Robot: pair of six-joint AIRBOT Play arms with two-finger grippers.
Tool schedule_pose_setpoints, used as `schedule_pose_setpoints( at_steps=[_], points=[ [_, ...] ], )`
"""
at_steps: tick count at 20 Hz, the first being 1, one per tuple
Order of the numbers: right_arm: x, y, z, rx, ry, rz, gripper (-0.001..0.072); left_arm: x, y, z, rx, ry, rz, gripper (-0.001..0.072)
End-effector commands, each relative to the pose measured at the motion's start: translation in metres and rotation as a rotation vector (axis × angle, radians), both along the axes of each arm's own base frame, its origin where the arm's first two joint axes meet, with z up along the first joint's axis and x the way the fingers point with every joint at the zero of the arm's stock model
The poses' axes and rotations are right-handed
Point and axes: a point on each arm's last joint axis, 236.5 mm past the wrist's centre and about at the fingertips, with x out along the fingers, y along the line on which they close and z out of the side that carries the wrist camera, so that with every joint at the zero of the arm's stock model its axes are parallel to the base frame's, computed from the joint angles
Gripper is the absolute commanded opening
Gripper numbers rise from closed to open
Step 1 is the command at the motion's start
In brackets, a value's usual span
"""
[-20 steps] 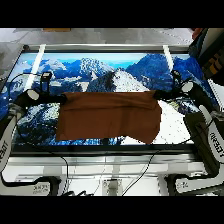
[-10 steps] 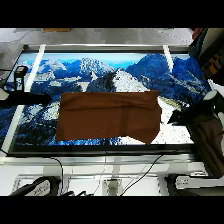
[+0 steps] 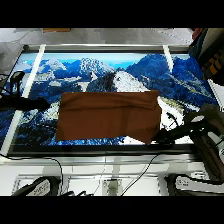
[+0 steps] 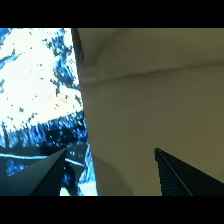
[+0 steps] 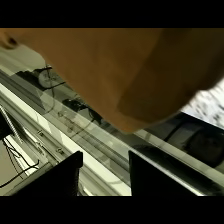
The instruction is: Fold the clothes and pants, and hang the long-sleeved shirts on hangers.
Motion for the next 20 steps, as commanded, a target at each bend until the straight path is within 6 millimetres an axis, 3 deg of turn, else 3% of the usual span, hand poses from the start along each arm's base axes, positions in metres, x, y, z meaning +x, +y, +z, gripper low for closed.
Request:
schedule_pose_setpoints(
  at_steps=[1,3,4,8,10,13,14,16,18,20],
  points=[
    [-0.01,0.023,-0.02,-0.027,-0.023,0.021,0.0307,-0.007,-0.002,-0.002,-0.011,0.029,-0.007,0.0597],
    [-0.002,0.031,-0.022,-0.038,-0.051,0.016,0.0302,-0.007,-0.002,-0.002,-0.011,0.029,-0.007,0.0597],
    [0.003,0.032,-0.022,-0.039,-0.067,-0.001,0.0208,-0.007,-0.002,-0.002,-0.011,0.029,-0.006,0.0596],
    [0.013,0.03,-0.01,-0.06,-0.14,-0.011,0.0112,-0.015,0.012,-0.013,0.023,0.06,0.012,0.0581],
    [0.02,0.028,0.001,-0.076,-0.2,-0.014,0.0011,-0.026,0.027,-0.025,0.03,0.1,0.047,0.0581],
    [0.021,0.018,0.014,-0.146,-0.278,0.009,0.0011,-0.05,0.048,-0.046,-0.006,0.174,0.124,0.0582],
    [0.016,0.01,0.012,-0.192,-0.276,0.032,0.0026,-0.057,0.054,-0.053,-0.017,0.193,0.149,0.0585],
    [0.003,-0.014,0.004,-0.316,-0.247,0.075,0.0327,-0.071,0.061,-0.068,-0.04,0.234,0.189,0.0585],
    [-0.009,-0.031,-0.002,-0.389,-0.235,0.14,0.0336,-0.085,0.055,-0.085,-0.067,0.28,0.198,0.0585],
    [-0.006,-0.033,-0.006,-0.399,-0.245,0.128,0.0336,-0.1,0.044,-0.102,-0.088,0.32,0.165,0.0585]
  ],
)
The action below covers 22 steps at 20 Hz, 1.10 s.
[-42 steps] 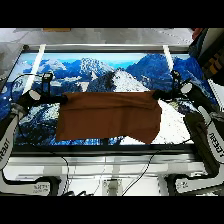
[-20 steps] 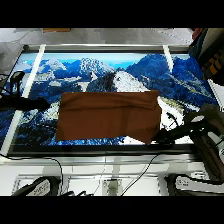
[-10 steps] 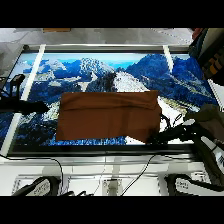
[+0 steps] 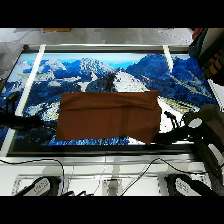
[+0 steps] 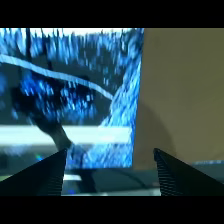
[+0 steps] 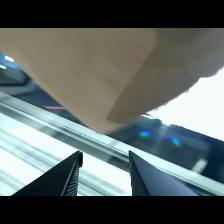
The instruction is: Fold the clothes and pants, and hang the long-sleeved shirts on hangers.
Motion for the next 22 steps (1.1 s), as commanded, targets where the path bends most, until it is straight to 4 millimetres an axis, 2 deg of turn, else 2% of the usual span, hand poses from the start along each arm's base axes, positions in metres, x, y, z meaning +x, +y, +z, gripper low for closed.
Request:
schedule_pose_setpoints(
  at_steps=[1,4,8,10,13,16,17,18,19,22],
  points=[
    [0.001,-0.016,-0.009,-0.085,-0.025,-0.011,0.0336,-0.028,-0.012,-0.029,-0.051,0.072,-0.017,0.0585],
    [0.019,-0.006,-0.015,-0.042,-0.081,-0.124,0.0336,-0.041,-0.02,-0.041,-0.072,0.108,-0.03,0.0584],
    [0.034,0.021,-0.009,0.107,-0.119,-0.211,0.0333,-0.042,-0.021,-0.042,-0.074,0.111,-0.03,0.0584],
    [0.036,0.024,-0.007,0.124,-0.122,-0.22,0.0306,-0.042,-0.021,-0.042,-0.074,0.111,-0.03,0.0584],
    [0.031,0.027,-0.006,0.136,-0.106,-0.205,0.0305,-0.042,-0.021,-0.042,-0.075,0.111,-0.03,0.0585],
    [0.018,0.036,0.0,0.178,-0.062,-0.164,0.0304,-0.043,-0.022,-0.042,-0.079,0.116,-0.024,0.0584],
    [0.014,0.038,0.001,0.186,-0.052,-0.15,0.0244,-0.043,-0.023,-0.042,-0.085,0.118,-0.025,0.0584],
    [0.011,0.04,0.002,0.195,-0.046,-0.137,0.0145,-0.044,-0.026,-0.041,-0.098,0.121,-0.025,0.0584],
    [0.008,0.042,0.003,0.203,-0.04,-0.125,0.0118,-0.045,-0.029,-0.039,-0.113,0.124,-0.026,0.0584],
    [0.001,0.046,0.007,0.225,-0.02,-0.097,0.0118,-0.045,-0.036,-0.037,-0.144,0.126,-0.025,0.0584]
  ],
)
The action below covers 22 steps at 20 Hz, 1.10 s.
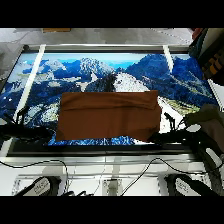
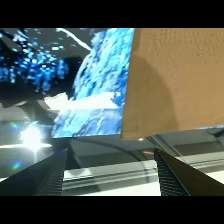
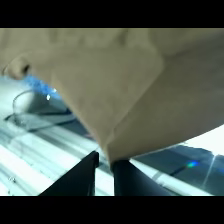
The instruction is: Fold the clothes and pants, and hang the long-sleeved shirts on hangers.
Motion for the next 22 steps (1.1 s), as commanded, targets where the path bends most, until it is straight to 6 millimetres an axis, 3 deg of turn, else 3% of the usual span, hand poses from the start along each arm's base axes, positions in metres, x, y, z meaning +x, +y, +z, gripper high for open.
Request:
schedule_pose_setpoints(
  at_steps=[1,2,5,8,12,16,17,20,22],
  points=[
    [-0.009,0.006,0.005,0.031,0.019,0.037,0.0076,0.0,-0.007,0.003,-0.036,0.003,0.008,0.0584],
    [-0.008,0.006,0.004,0.029,0.016,0.034,0.0011,0.001,-0.01,0.004,-0.046,-0.001,0.011,0.0584],
    [-0.008,0.005,0.004,0.027,0.014,0.032,0.001,-0.001,-0.018,0.0,-0.079,0.002,0.018,0.0584],
    [-0.008,0.005,0.004,0.027,0.014,0.032,0.0011,-0.008,-0.018,-0.017,-0.065,0.007,0.036,0.0584],
    [-0.006,0.004,0.003,0.022,0.009,0.026,0.0011,-0.002,-0.028,-0.029,-0.111,-0.01,0.065,0.0553],
    [-0.002,0.003,0.002,0.016,-0.001,0.011,0.0011,-0.008,-0.033,-0.052,-0.157,0.07,0.078,0.0541],
    [-0.002,0.003,0.002,0.016,-0.001,0.011,0.0011,-0.008,-0.034,-0.056,-0.168,0.079,0.087,0.05],
    [0.001,0.003,0.005,0.017,-0.008,0.016,0.001,0.003,-0.043,-0.055,-0.218,0.034,0.082,0.016],
    [0.007,0.004,0.017,0.032,-0.026,0.034,0.001,0.011,-0.05,-0.046,-0.258,-0.002,0.074,0.0017]
  ],
)
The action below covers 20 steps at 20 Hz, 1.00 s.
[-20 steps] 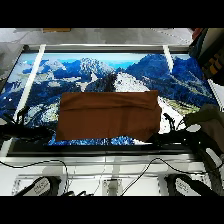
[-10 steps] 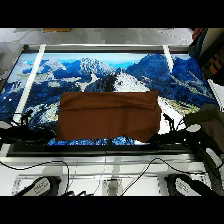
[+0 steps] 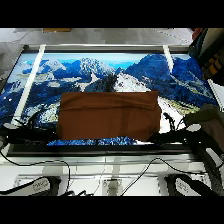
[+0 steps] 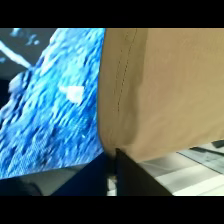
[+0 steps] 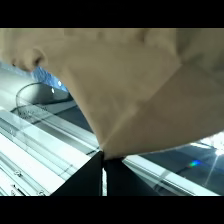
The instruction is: Fold the clothes and pants, and hang the long-sleeved shirts on hangers.
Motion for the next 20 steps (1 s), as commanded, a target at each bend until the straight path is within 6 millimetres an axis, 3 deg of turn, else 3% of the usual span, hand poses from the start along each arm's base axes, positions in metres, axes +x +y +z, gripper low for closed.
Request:
schedule_pose_setpoints(
  at_steps=[1,7,10,13,17,20],
  points=[
    [0.007,0.004,0.021,0.033,-0.022,0.039,0.001,0.013,-0.012,0.013,-0.073,-0.059,-0.012,0.0016],
    [0.004,0.018,0.118,0.095,-0.149,0.141,0.001,0.009,-0.032,0.102,-0.167,-0.21,-0.296,0.0016],
    [0.02,0.019,0.164,0.07,-0.336,0.073,0.001,0.037,-0.046,0.159,-0.183,-0.447,-0.307,0.0016],
    [0.067,-0.003,0.198,-0.012,-0.548,-0.137,0.001,0.082,-0.044,0.2,-0.169,-0.658,-0.161,0.0015],
    [0.138,-0.058,0.21,-0.105,-0.682,-0.464,0.001,0.133,-0.024,0.19,-0.012,-0.724,0.01,0.0015],
    [0.186,-0.093,0.19,-0.18,-0.723,-0.626,0.001,0.169,-0.028,0.162,0.084,-0.737,0.06,0.0015]
  ],
)
